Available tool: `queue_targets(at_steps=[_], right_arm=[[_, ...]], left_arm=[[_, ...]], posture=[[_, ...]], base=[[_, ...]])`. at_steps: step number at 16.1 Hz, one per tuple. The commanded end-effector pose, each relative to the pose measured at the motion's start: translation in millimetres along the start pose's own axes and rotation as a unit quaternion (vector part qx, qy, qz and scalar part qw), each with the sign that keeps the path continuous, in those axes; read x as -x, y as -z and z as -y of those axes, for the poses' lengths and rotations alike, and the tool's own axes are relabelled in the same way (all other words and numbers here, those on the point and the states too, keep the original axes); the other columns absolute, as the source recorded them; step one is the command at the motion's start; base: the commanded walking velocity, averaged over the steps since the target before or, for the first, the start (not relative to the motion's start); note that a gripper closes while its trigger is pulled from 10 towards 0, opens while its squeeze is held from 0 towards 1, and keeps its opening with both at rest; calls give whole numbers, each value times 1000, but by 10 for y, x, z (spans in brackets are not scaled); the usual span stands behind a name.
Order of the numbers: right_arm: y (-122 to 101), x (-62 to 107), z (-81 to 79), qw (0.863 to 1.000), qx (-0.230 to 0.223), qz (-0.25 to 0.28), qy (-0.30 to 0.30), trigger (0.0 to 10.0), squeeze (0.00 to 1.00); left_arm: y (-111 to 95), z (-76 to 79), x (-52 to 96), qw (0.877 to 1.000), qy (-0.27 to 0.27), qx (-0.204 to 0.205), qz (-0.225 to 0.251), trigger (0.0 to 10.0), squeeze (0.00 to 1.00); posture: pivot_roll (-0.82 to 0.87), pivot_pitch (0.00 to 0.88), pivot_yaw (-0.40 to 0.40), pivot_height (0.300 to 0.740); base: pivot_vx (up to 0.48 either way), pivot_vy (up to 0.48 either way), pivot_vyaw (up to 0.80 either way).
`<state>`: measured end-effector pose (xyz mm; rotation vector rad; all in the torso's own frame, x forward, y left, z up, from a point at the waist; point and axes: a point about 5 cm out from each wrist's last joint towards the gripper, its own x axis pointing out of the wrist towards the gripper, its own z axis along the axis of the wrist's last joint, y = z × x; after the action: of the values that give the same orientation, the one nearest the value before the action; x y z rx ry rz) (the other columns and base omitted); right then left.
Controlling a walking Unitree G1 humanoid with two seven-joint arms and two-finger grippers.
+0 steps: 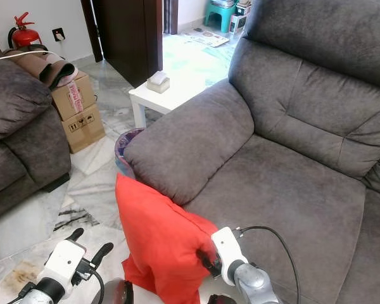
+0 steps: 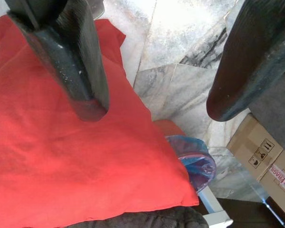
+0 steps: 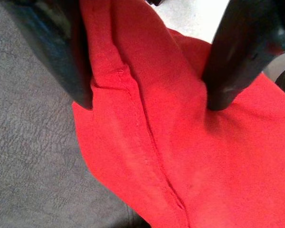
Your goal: Move the pillow to the sofa from floor
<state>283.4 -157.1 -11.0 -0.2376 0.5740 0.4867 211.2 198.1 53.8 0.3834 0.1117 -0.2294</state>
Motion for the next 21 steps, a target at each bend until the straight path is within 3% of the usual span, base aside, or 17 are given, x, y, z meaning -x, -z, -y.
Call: queue_targets(at_steps=[1,21], right_arm=[[21,13,28,1000,1,-6,4,0,0],[-56,-14,11,1000,-5,15,12,0,0]], left_arm=[[-7,32,11,1000,7,4,-1,10000,0],[-19,28,-87,1000,8,4,-1,10000,0]], posture=[[236,136,-66,622],[219,111,-63,622]], base=[[0,0,0],[0,0,0]])
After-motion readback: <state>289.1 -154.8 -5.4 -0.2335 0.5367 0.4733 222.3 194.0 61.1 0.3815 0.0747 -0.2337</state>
